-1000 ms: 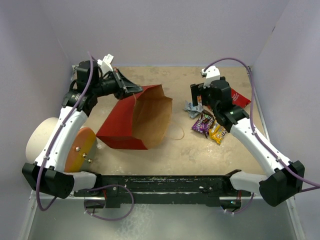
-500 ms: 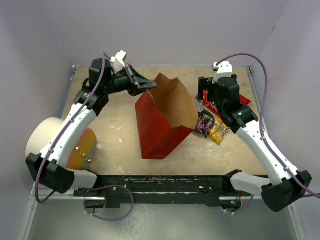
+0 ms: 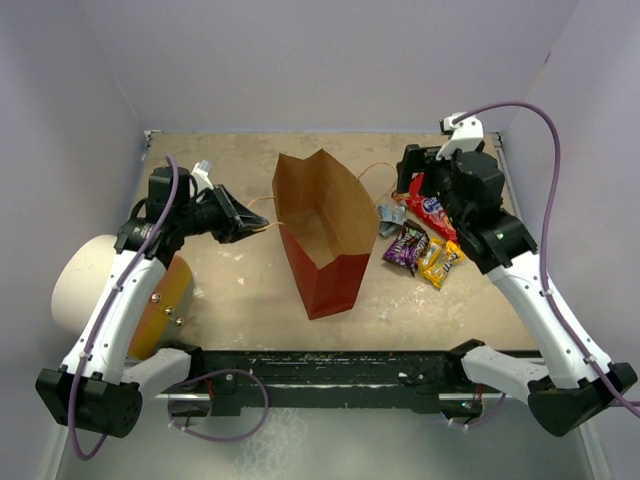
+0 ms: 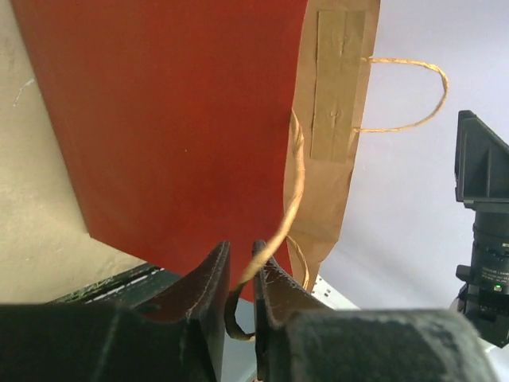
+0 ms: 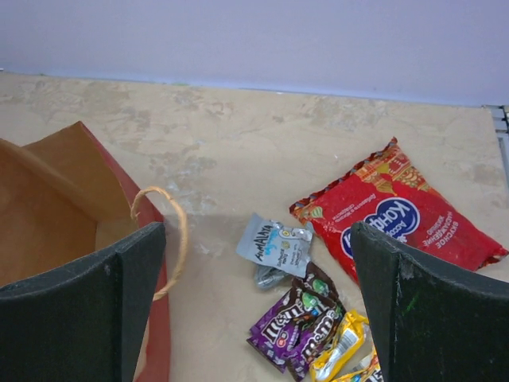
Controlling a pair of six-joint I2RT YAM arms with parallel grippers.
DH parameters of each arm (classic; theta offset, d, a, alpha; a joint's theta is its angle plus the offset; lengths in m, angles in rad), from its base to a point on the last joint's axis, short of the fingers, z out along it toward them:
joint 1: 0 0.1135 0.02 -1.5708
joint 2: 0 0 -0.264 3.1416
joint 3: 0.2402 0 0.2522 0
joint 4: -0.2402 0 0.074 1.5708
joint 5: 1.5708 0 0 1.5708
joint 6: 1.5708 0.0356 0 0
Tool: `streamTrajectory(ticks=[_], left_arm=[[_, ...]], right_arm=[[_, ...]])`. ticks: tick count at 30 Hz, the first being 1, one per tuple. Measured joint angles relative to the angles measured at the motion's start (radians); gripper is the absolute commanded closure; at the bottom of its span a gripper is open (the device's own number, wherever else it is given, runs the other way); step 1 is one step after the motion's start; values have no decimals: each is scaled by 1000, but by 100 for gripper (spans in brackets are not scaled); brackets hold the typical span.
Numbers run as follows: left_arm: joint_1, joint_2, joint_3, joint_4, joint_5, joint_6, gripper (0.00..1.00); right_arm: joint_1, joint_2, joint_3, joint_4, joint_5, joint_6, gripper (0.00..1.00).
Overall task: Take the snacks out of the paper bag
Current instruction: Adjust the paper bag at the center of the board.
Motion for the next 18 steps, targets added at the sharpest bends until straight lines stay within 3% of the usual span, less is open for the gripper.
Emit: streamTrajectory(ticks=[4, 9, 11, 18], left_arm=[[0, 0, 35, -50, -16, 40, 58], [0, 0, 102, -93, -46, 100, 23], [0, 0, 131, -117, -58, 122, 0], [0, 4, 280, -249, -148, 260, 1]], right_arm=[[0, 13, 2, -14, -20, 13, 0], [0, 32, 15, -53, -24, 25, 0], [0, 34, 23, -58, -23, 28, 0], [0, 26, 81, -83, -27, 59, 0]])
